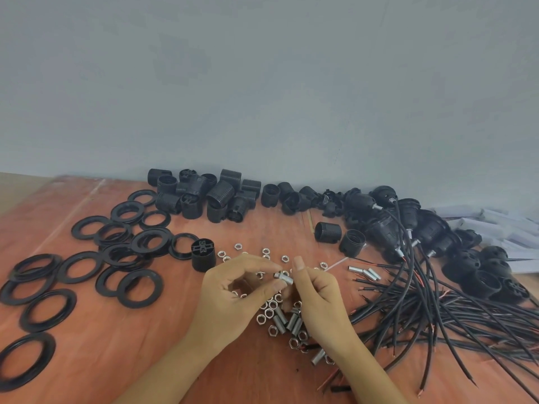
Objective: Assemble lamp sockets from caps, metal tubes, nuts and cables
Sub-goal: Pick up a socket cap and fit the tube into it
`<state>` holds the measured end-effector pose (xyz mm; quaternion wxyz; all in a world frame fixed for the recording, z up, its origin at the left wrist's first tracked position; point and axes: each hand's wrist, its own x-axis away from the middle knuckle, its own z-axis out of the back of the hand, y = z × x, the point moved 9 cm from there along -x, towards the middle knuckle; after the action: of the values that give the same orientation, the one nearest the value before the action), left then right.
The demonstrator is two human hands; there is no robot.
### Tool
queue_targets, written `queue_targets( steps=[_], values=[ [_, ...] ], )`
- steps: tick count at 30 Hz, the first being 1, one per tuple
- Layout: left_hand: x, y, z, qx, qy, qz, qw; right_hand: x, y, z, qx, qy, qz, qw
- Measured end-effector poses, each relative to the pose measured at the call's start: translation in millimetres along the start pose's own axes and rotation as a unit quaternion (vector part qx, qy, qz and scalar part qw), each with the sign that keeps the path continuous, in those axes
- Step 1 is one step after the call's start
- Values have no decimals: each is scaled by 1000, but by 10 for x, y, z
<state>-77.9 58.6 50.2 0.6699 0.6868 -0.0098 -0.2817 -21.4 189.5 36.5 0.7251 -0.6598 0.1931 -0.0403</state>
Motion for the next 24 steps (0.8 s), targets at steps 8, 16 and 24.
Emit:
queue_targets(
  steps=[8,16,24],
  values=[
    [-31,153,-11,-4,-23,-84,996,12,-11,-56,38,-16,2,999],
    [-87,-205,5,282,-3,138,949,-46,18,194,158,58,6,986],
    [-149,-368,103,346,41,205,915,-1000,-162,913,526,144,-43,837]
  ],
)
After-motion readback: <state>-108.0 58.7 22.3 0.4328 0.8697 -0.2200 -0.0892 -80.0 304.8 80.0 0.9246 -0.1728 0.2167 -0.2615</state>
